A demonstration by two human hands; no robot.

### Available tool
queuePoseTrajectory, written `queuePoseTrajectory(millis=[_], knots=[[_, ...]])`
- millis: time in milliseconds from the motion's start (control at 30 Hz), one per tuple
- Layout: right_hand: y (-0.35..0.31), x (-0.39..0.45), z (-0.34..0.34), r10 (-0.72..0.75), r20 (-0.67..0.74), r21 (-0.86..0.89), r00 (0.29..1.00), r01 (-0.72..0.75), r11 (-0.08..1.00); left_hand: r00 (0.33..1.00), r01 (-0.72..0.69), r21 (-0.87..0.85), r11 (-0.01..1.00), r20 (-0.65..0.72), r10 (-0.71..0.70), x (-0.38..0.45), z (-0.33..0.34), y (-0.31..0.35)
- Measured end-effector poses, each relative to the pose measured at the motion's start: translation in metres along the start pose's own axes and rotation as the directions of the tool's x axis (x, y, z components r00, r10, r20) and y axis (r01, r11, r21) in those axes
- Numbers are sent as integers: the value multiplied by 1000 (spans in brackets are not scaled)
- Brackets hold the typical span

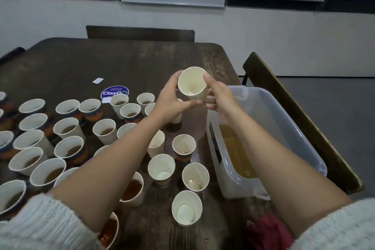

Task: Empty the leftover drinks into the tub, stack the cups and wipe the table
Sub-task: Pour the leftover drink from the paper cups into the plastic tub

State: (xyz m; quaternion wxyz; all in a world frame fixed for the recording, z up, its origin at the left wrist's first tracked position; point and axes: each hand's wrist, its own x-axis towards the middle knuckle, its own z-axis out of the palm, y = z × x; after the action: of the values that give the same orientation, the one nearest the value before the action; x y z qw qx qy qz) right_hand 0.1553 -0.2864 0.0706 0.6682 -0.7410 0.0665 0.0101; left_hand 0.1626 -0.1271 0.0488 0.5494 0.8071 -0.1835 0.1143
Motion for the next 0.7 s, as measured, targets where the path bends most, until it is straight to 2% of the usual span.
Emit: queuePoseTrajectory(millis=[67,133,267,433,600,700], knots=[[-9,5,21,29,71,40,997,-32,999,999,31,-4,1000,-44,-31,6,-18,-1],[-10,11,36,24,63,14,998,-25,1000,997,51,34,998,-60,-49,9,-30,-8],[0,29,62,-59,-5,-208,998,57,977,995,97,104,990,-8,-96,7,-44,-32],[22,47,76,-26,-15,-505,1000,15,863,962,210,181,961,138,-236,2,-43,-74],[53,68,80,127,-22,-720,992,-103,687,901,286,324,902,230,-369,5,-43,-100],[71,77,85,243,-49,-750,969,-196,632,865,356,368,859,219,-452,11,-46,-113]])
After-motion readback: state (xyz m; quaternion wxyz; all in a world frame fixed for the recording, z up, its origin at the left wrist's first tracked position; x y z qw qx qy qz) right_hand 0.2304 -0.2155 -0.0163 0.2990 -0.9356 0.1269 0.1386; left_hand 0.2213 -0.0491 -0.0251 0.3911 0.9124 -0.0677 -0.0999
